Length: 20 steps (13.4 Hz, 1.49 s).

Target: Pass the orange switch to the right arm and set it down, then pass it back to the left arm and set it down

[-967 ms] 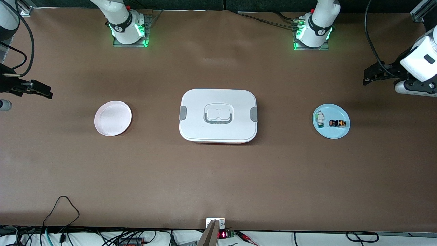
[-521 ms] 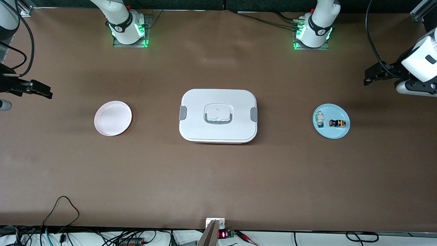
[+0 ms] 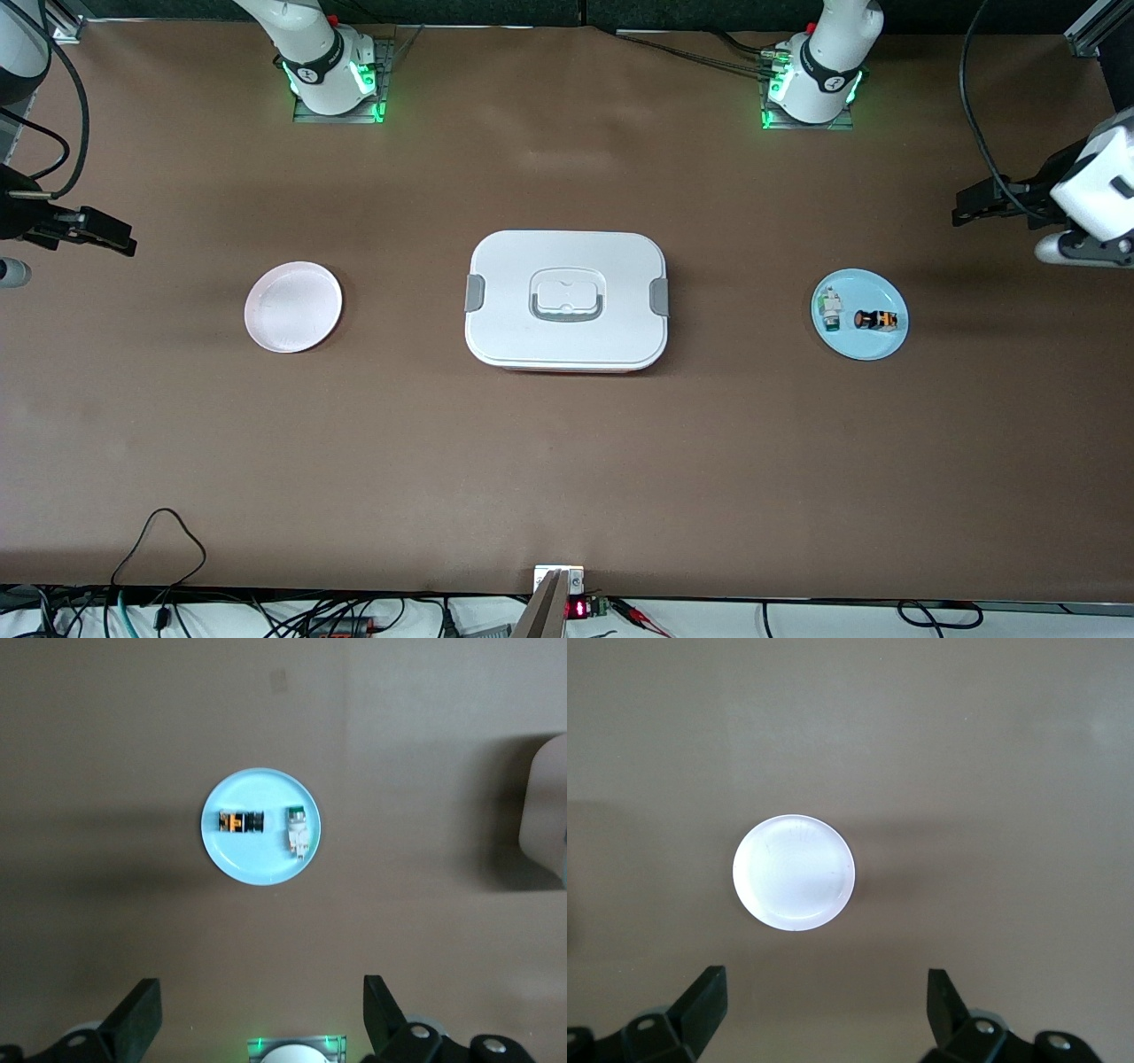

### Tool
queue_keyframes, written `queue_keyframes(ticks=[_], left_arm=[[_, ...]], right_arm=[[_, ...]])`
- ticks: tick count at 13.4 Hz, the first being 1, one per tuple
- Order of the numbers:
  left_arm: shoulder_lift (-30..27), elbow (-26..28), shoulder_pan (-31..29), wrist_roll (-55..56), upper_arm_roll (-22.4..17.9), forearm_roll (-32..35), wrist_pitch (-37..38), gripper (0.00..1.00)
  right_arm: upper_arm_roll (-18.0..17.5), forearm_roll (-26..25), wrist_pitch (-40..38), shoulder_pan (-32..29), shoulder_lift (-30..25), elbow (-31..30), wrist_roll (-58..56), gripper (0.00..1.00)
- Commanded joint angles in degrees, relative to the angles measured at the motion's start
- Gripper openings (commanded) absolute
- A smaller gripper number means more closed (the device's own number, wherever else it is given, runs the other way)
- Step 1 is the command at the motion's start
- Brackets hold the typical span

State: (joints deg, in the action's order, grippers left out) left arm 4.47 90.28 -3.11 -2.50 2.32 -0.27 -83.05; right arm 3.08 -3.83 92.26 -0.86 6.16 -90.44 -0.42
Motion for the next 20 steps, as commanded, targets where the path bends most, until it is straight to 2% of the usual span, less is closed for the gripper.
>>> queue_keyframes(ticks=[1, 2, 9, 10, 16, 20], left_arm=[[3.33, -0.29, -0.06, -0.05, 0.22, 0.88, 0.61, 1.0], [4.57, 0.41, 0.03, -0.05, 0.22, 0.88, -0.18, 1.0], [5.98, 19.99, -0.66, -0.23, 0.58, 3.87, -27.22, 1.0], [6.94, 21.41, -1.11, -0.23, 0.58, 3.96, -29.78, 1.0], [17.48, 21.95, -6.72, -4.36, 0.58, 3.96, -40.86, 1.0], [19.95, 22.04, -7.26, -4.36, 0.66, 3.87, -41.93, 1.0]], right_arm=[[0.08, 0.76, -1.29, -0.01, -0.1, 0.88, -0.11, 1.0], [0.08, 0.76, -1.29, -0.01, -0.09, 0.88, -0.11, 1.0], [0.08, 0.76, -1.29, -0.01, -0.18, 0.88, -0.11, 1.0], [0.08, 0.76, -1.21, -0.01, -0.01, 0.88, -0.02, 1.0], [0.08, 0.76, -1.29, -0.01, 0.26, 0.62, 0.16, 1.0], [0.08, 1.89, -1.29, 0.07, 0.52, 0.53, 0.33, 1.0]])
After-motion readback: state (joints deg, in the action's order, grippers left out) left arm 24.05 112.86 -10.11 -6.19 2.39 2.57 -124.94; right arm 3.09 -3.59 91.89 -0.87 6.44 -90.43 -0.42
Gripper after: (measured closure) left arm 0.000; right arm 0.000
